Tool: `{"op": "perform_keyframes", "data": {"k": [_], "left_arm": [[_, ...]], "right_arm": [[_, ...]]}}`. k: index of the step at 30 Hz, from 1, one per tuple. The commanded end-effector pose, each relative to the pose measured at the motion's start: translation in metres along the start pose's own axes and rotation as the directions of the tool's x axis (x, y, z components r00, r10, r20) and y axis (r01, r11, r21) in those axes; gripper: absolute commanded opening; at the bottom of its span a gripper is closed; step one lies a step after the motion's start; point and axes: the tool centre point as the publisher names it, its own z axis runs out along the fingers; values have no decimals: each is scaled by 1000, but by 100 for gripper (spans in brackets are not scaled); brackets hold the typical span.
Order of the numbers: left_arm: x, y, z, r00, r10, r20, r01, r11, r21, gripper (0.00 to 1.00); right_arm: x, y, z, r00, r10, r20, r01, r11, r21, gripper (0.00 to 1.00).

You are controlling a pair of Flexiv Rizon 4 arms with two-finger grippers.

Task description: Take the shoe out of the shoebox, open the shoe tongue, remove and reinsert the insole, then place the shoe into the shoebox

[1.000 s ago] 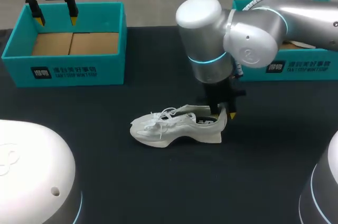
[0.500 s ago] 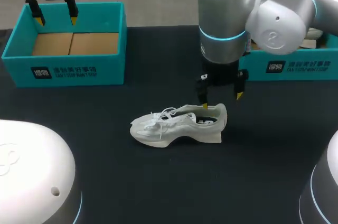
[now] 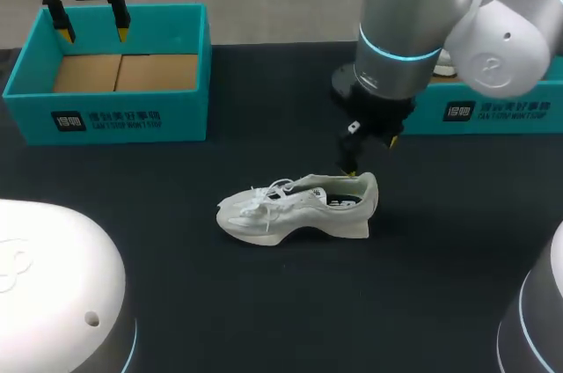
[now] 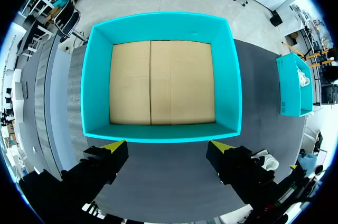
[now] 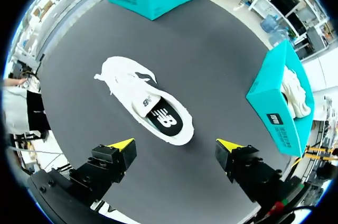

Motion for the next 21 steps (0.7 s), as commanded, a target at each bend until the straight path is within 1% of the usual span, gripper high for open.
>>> {"op": "perform_keyframes", "data": {"k": [1, 4, 5, 6, 7, 8, 9, 12, 14, 15, 17, 21], "left_arm": [[0, 0, 0, 1000, 0, 0, 0, 1000, 0, 100], [0, 0, 0, 1000, 0, 0, 0, 1000, 0, 100], [0, 0, 0, 1000, 0, 0, 0, 1000, 0, 100], [0, 0, 0, 1000, 0, 0, 0, 1000, 0, 100], [0, 0, 0, 1000, 0, 0, 0, 1000, 0, 100], [0, 0, 0, 1000, 0, 0, 0, 1000, 0, 100], [0, 0, 0, 1000, 0, 0, 0, 1000, 0, 100], [0, 0, 0, 1000, 0, 0, 0, 1000, 0, 100], [0, 0, 0, 1000, 0, 0, 0, 1000, 0, 100], [0, 0, 0, 1000, 0, 0, 0, 1000, 0, 100], [0, 0, 0, 1000, 0, 0, 0, 1000, 0, 100], [0, 0, 0, 1000, 0, 0, 0, 1000, 0, 100]], "right_arm": [[-4, -8, 2, 983, -177, -46, 170, 978, -117, 100], [-4, -8, 2, 983, -177, -46, 170, 978, -117, 100], [-5, -5, 0, 964, -266, -9, 260, 951, -167, 100], [-6, -3, -2, 936, -352, -3, 341, 910, -238, 100], [-7, -1, -3, 917, -400, 1, 386, 884, -265, 100], [-8, 1, -5, 867, -499, -4, 466, 813, -349, 100], [-8, 2, -6, 850, -526, -8, 483, 786, -386, 100], [-11, 2, -7, 788, -615, -8, 551, 711, -437, 100], [-14, 2, -6, 755, -656, -25, 566, 670, -480, 100], [-15, 1, -5, 746, -665, -29, 567, 658, -495, 100], [-18, 0, -4, 732, -680, -36, 577, 648, -497, 100], [-23, -2, -5, 724, -689, -31, 589, 641, -493, 100]]}}
